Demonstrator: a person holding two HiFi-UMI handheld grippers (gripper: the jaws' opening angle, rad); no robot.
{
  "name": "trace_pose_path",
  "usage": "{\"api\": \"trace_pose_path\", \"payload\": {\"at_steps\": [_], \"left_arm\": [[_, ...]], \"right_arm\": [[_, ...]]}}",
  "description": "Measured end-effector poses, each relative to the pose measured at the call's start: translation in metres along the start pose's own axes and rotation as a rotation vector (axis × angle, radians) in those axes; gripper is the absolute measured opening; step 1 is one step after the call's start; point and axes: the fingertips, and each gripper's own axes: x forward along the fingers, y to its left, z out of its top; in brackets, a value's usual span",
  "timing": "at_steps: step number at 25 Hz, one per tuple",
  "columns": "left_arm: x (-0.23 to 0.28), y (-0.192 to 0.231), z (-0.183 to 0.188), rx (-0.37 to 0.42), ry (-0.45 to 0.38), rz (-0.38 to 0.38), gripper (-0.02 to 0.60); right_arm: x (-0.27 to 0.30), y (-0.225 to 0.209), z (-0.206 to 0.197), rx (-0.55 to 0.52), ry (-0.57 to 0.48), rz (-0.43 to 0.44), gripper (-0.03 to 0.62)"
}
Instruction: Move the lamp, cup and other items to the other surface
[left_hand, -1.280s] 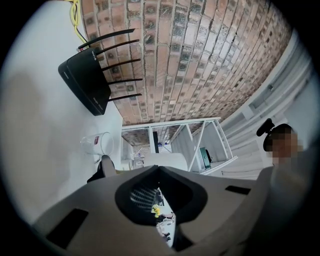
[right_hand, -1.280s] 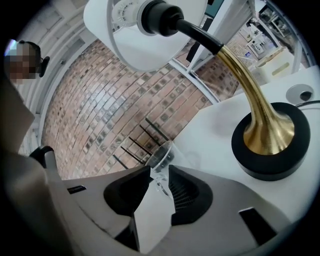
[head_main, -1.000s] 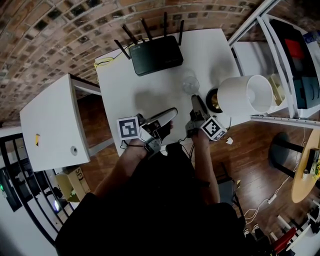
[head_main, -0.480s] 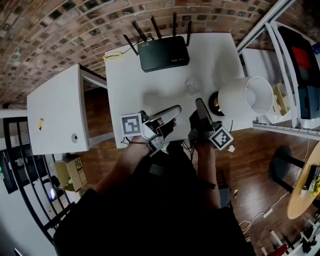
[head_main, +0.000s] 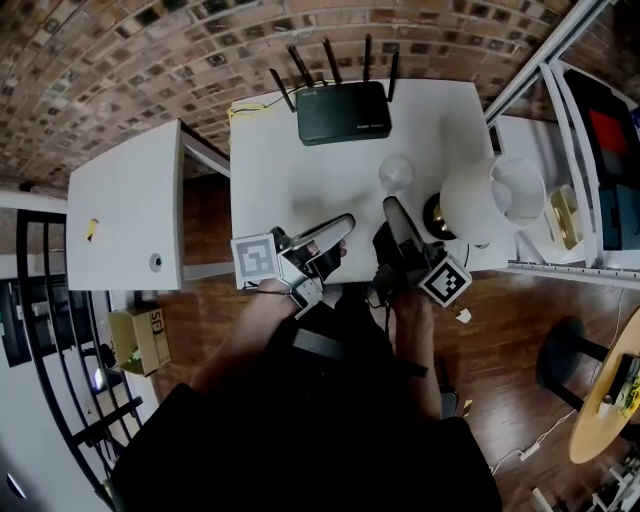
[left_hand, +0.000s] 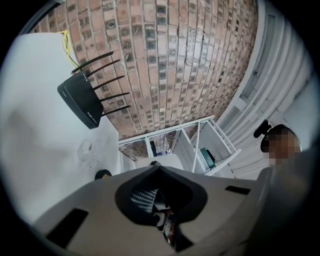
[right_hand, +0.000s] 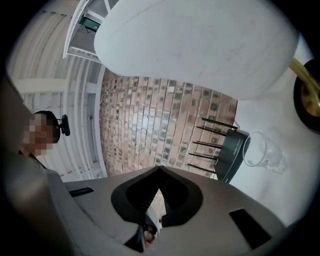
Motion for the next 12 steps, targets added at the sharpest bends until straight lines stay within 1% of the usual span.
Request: {"api": "trace_pose_path", "payload": {"at_steps": [4,6,9,12], "left_arm": [[-0.018,-0.011,0.009,0.027,-0.016,-0.029,0.002],[-0.035,-0.014,0.013,0.032,-0.022,-0.042,0.002],[-0.072,-0.017,0.022,0.033,-0.039,-0.058,0.002],[-0.118,-0.019,0.033,0.027,-0.071,-0.073,0.002]], "right_arm": [[0.009,0.018,-0.012,-0.028,0.020,0.013,0.018],[0.016,0.025,-0.025,-0.044,0.027,0.014,0.020],[0.031,0.036,-0.056,-0.059,0.040,0.014,0.019],[0.048,0.053,-0.100,-0.053,0.067,0.013,0.019]]}}
